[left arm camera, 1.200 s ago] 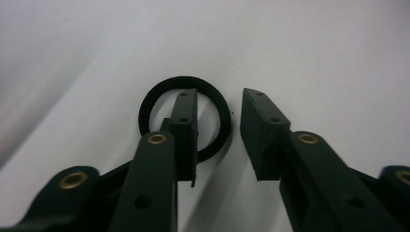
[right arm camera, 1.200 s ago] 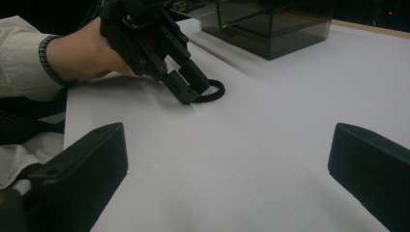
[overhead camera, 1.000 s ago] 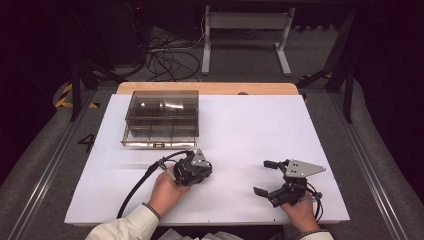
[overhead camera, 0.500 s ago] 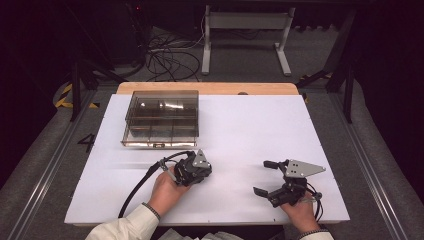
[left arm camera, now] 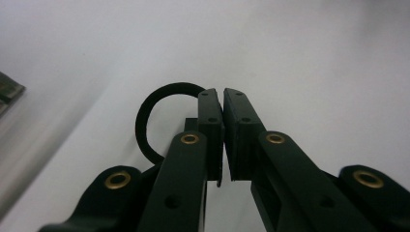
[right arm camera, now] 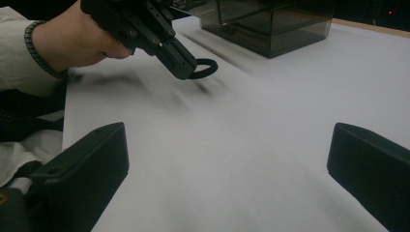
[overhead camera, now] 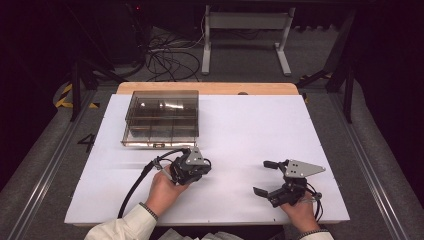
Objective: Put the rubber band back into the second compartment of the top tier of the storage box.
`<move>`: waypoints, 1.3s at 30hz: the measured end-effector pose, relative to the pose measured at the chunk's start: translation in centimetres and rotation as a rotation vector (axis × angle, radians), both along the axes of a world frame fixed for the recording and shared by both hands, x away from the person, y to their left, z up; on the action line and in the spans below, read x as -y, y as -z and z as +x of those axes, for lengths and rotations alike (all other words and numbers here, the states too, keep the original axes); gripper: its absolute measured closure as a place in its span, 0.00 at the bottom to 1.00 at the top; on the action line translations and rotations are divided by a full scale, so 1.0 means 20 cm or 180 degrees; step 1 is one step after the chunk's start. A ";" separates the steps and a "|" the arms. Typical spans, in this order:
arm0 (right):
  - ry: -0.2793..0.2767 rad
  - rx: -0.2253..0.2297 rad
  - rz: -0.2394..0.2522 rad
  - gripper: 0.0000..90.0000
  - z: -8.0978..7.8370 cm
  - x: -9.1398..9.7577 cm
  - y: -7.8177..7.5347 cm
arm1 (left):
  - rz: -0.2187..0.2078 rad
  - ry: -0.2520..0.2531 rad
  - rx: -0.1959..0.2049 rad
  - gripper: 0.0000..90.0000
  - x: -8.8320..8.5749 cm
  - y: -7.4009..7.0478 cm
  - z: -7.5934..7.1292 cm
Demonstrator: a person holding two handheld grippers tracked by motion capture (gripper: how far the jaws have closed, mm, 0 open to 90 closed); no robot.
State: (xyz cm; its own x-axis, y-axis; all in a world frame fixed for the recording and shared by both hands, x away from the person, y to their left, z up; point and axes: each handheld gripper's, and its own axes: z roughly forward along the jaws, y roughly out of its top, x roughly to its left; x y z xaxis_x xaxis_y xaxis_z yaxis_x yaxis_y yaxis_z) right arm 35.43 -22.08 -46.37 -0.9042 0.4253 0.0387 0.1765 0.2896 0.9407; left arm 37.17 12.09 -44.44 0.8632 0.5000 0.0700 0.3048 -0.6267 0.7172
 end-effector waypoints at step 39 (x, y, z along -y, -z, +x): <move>0.0028 -0.0012 -0.0011 0.02 0.00 0.00 0.00 | -0.0325 0.0108 0.0228 0.96 -0.13 -0.30 -0.10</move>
